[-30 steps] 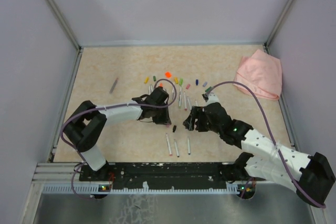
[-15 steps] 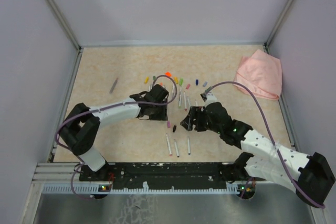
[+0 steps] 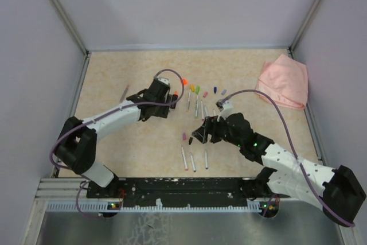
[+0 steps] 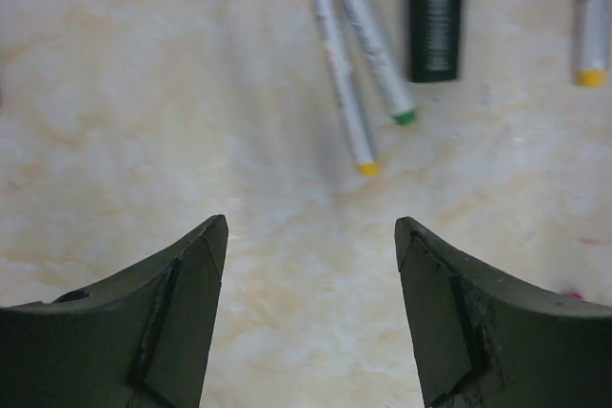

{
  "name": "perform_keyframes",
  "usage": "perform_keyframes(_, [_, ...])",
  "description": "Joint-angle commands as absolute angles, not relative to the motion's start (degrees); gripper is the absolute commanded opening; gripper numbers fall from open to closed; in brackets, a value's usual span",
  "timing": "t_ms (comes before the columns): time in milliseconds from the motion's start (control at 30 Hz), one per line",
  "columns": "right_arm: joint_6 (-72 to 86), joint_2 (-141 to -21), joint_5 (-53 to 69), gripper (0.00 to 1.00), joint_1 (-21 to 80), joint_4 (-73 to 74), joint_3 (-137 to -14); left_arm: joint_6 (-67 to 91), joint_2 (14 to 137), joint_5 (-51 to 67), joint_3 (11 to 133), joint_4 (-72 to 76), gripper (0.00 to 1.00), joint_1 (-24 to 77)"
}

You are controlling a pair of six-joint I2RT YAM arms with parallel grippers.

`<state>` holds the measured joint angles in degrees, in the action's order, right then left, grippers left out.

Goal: Open the pen caps
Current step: Place the pen cap at the center of the board, then pick up the pen from the center of the board.

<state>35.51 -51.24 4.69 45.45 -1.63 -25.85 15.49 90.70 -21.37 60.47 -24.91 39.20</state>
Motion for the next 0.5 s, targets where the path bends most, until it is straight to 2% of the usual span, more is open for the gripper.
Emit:
perform_keyframes(0, [34.0,-52.5,5.0,0.71,44.7,-9.5,-24.8,5.6,87.6,-22.3,57.8,-19.2,0.76,30.8])
perform_keyframes(100, [31.6,-54.1,6.2,0.72,44.7,-10.9,-25.3,3.2,88.3,-20.9,57.9,-17.0,0.79,25.4])
perform_keyframes(233, [28.7,-59.1,8.9,0.73,44.7,-10.0,-28.5,1.6,92.5,-25.0,61.1,-18.2,0.99,20.6])
perform_keyframes(467, [25.0,-68.3,13.2,0.74,44.4,-5.2,-37.5,-2.2,102.7,-20.7,70.3,-19.2,0.99,13.1])
